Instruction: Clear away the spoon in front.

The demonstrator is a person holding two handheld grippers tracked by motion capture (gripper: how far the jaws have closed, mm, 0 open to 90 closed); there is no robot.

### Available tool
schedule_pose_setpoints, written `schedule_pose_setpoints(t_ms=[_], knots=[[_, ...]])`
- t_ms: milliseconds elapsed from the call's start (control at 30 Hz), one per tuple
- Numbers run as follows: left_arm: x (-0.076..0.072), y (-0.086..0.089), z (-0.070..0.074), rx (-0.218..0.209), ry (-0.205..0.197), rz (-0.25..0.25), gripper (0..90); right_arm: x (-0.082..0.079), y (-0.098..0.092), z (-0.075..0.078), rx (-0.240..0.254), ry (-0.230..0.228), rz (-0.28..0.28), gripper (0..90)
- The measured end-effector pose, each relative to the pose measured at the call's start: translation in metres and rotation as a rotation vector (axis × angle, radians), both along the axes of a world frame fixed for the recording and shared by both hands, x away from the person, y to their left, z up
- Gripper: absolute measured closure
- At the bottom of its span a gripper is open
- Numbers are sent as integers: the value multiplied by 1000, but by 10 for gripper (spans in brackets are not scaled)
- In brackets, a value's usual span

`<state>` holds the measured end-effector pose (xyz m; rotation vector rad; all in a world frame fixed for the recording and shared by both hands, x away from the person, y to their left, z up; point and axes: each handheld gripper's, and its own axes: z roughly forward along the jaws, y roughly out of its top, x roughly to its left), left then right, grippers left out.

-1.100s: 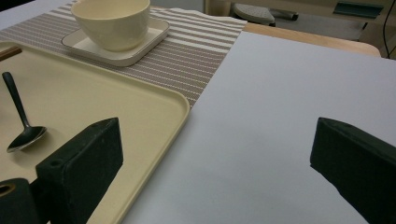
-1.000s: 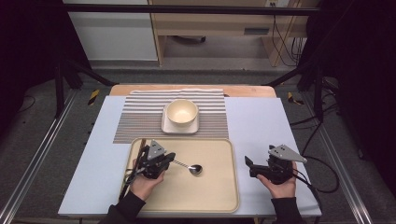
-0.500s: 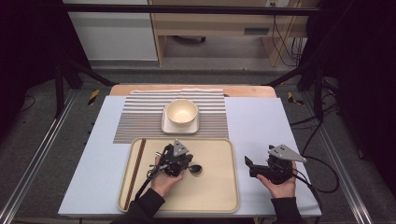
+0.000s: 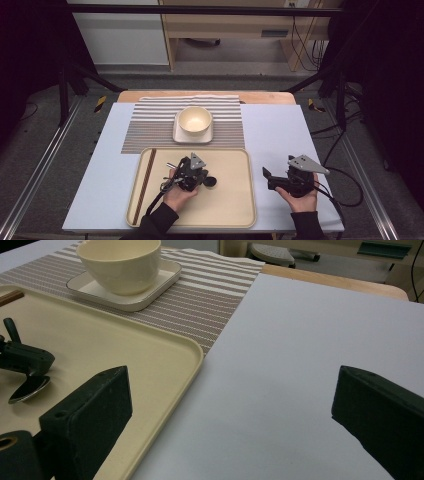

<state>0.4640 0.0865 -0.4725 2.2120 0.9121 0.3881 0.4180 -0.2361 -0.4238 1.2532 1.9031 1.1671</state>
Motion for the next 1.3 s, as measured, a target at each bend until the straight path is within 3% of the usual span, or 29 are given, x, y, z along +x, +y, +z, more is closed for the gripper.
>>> schedule_pose_setpoints(t_ms=[467, 733, 1300], knots=[[-26, 30, 3, 38, 12, -76, 899, -1, -1, 1, 1, 0, -5, 31], [-33, 44, 3, 37, 17, -91, 899, -1, -1, 1, 0, 1, -3, 31], [-48, 82, 4, 53, 25, -68, 899, -1, 0, 0, -2, 2, 0, 31]])
